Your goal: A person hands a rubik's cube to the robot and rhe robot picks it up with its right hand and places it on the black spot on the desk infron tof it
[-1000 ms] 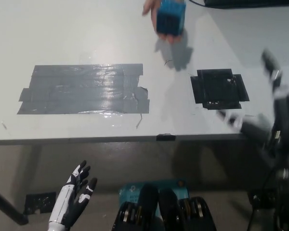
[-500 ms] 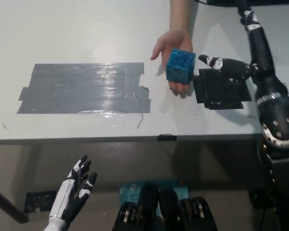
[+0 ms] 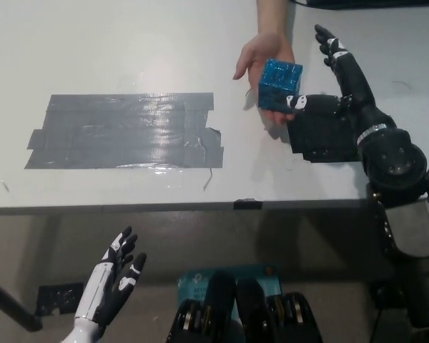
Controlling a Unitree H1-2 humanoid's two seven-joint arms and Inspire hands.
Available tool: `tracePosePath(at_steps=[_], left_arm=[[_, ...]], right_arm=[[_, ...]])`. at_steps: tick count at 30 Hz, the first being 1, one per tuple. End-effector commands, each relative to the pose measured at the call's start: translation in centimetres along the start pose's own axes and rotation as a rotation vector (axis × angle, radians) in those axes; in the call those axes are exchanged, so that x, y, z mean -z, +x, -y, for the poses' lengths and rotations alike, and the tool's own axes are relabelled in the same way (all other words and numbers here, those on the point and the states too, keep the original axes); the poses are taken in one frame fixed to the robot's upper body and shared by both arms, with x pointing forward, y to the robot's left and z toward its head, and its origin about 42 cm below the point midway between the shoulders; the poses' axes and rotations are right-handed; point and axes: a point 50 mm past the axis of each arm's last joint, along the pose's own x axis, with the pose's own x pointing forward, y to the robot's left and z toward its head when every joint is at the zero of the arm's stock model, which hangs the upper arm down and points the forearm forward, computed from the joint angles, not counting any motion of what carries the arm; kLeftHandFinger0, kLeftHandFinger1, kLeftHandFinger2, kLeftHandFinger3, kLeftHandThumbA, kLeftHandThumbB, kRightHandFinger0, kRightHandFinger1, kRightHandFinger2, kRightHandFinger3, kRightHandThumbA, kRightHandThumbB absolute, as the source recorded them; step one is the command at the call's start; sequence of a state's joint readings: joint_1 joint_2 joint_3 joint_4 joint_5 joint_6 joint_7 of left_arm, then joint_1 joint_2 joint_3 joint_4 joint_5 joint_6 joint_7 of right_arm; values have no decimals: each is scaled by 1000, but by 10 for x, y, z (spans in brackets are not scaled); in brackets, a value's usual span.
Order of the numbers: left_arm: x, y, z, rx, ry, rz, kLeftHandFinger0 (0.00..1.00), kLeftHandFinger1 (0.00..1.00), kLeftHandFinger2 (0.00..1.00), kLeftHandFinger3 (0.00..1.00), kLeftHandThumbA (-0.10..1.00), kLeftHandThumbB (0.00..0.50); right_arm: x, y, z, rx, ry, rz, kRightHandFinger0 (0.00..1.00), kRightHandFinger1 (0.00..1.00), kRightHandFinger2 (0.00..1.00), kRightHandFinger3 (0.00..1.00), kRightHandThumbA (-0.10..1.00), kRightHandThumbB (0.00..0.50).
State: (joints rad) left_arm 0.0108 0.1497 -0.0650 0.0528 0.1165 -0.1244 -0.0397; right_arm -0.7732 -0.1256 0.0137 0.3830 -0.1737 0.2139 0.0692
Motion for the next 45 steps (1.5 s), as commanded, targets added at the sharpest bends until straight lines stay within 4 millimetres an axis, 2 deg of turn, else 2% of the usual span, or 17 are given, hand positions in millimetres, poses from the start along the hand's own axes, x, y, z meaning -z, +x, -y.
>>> tracePosePath(at_steps=[1, 5, 9, 12, 16, 18, 21, 27, 32, 35, 41, 42, 43, 44, 45], left_arm=[[-14, 5, -4, 16, 16, 81, 1000, 1000, 1000, 1000, 796, 99], [-14, 4, -3, 11, 3, 75, 1000, 1000, 1000, 1000, 820, 120], [-15, 5, -3, 11, 11, 82, 1000, 1000, 1000, 1000, 856, 116], [-17, 5, -3, 10, 21, 82, 1000, 1000, 1000, 1000, 848, 112], [-17, 7, -4, 13, 10, 78, 1000, 1000, 1000, 1000, 839, 121], [-17, 8, -4, 15, 7, 77, 1000, 1000, 1000, 1000, 836, 127], [-19, 9, -4, 17, 7, 74, 1000, 1000, 1000, 1000, 835, 141], [-21, 10, -6, 24, 18, 83, 1000, 1000, 1000, 1000, 851, 139], [-23, 12, -6, 28, 9, 86, 1000, 1000, 1000, 1000, 864, 161], [-23, 13, -7, 27, 5, 91, 1000, 1000, 1000, 1000, 848, 154], [-27, 16, -8, 33, 6, 94, 1000, 1000, 1000, 1000, 846, 147], [-28, 17, -8, 33, 11, 99, 1000, 1000, 1000, 1000, 847, 135], [-28, 18, -8, 32, 15, 104, 1000, 1000, 1000, 1000, 847, 135], [-29, 19, -9, 35, 18, 105, 1000, 1000, 1000, 1000, 848, 135], [-28, 20, -9, 34, 20, 110, 1000, 1000, 1000, 1000, 850, 137]], right_arm=[[-30, 17, 13, -39, -3, 55, 1000, 1000, 1000, 1000, 935, 427], [-26, 26, 20, -31, -46, 29, 1000, 1000, 1000, 1000, 940, 443], [-34, 39, 29, -24, -97, 25, 1000, 1000, 1000, 1000, 964, 448], [-40, 48, 34, -30, -81, 30, 1000, 1000, 1000, 1000, 939, 470], [-46, 54, 36, -45, -110, 31, 1000, 1000, 1000, 1000, 938, 455], [-47, 55, 36, -57, -124, 32, 1000, 1000, 1000, 1000, 921, 433], [-48, 57, 35, -77, -115, 42, 1000, 1000, 1000, 1000, 900, 448], [-54, 60, 30, -108, -118, 68, 1000, 1000, 1000, 1000, 892, 449], [-49, 57, 25, -140, -134, 74, 1000, 1000, 1000, 1000, 864, 421], [-43, 56, 23, -170, -154, 55, 1000, 1000, 1000, 1000, 887, 434], [-34, 58, 26, -203, -196, 3, 1000, 1000, 1000, 1000, 772, 407], [-33, 59, 27, -203, -223, -6, 1000, 1000, 964, 1000, 668, 388], [-33, 61, 28, -203, -246, -11, 902, 843, 887, 1000, 657, 395], [-32, 64, 28, -210, -273, -31, 413, 512, 595, 759, 524, 351], [-31, 64, 28, -211, -286, -32, 306, 436, 530, 604, 455, 336]])
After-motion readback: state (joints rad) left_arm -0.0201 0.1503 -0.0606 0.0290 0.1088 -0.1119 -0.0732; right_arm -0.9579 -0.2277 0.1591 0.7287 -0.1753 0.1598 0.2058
